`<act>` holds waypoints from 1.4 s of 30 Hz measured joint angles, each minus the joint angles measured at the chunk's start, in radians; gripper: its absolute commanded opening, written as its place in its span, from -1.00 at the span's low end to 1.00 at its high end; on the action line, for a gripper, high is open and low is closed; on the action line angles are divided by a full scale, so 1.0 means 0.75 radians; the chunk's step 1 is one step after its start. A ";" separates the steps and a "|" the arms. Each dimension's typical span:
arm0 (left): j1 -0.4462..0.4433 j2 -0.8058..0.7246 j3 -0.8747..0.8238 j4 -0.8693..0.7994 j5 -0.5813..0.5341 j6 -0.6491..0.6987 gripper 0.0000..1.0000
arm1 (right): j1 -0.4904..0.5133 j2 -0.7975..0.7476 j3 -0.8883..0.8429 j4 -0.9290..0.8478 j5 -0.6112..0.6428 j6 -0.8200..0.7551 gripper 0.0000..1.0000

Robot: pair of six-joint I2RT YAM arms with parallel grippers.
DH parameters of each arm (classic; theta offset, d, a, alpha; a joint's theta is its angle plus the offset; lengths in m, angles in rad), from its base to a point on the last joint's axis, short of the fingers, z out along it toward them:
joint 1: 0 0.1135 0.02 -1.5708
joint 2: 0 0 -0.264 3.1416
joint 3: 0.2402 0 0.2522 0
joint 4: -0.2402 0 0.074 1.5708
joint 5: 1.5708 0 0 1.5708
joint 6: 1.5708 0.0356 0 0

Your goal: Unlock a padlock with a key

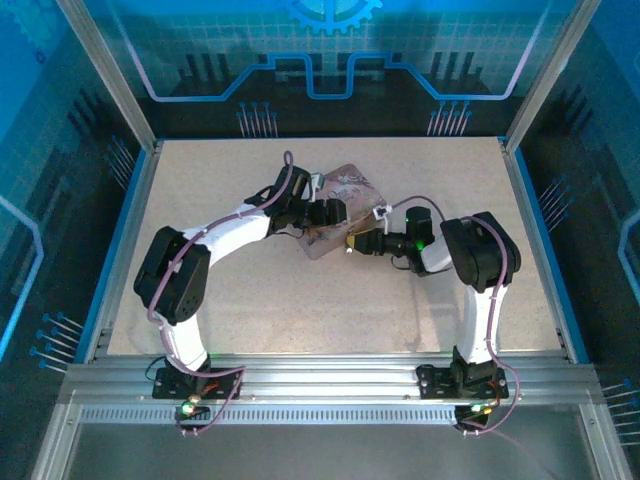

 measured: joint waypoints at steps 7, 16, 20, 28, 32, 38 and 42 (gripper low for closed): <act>-0.001 0.001 0.002 0.000 0.000 0.000 0.52 | 0.001 0.005 0.005 -0.004 -0.002 -0.017 -0.22; -0.001 0.001 0.002 0.000 0.000 0.000 0.52 | -0.002 0.004 -0.005 -0.012 -0.002 -0.038 -0.47; -0.001 0.001 0.002 0.000 -0.001 0.000 0.52 | -0.002 0.004 -0.006 -0.033 0.002 -0.055 -0.64; -0.001 0.001 0.001 0.000 -0.001 0.001 0.52 | -0.008 0.001 -0.006 -0.047 0.009 -0.069 -1.00; -0.001 0.001 -0.008 0.007 -0.002 0.002 0.52 | -0.008 -0.006 -0.018 -0.044 0.023 -0.058 -1.00; -0.006 -0.026 -0.069 0.074 -0.002 0.010 0.51 | -0.017 -0.023 -0.082 0.049 0.055 0.066 -1.00; -0.024 -0.051 -0.112 0.108 -0.014 0.011 0.51 | -0.016 -0.035 -0.111 0.082 0.082 0.160 -1.00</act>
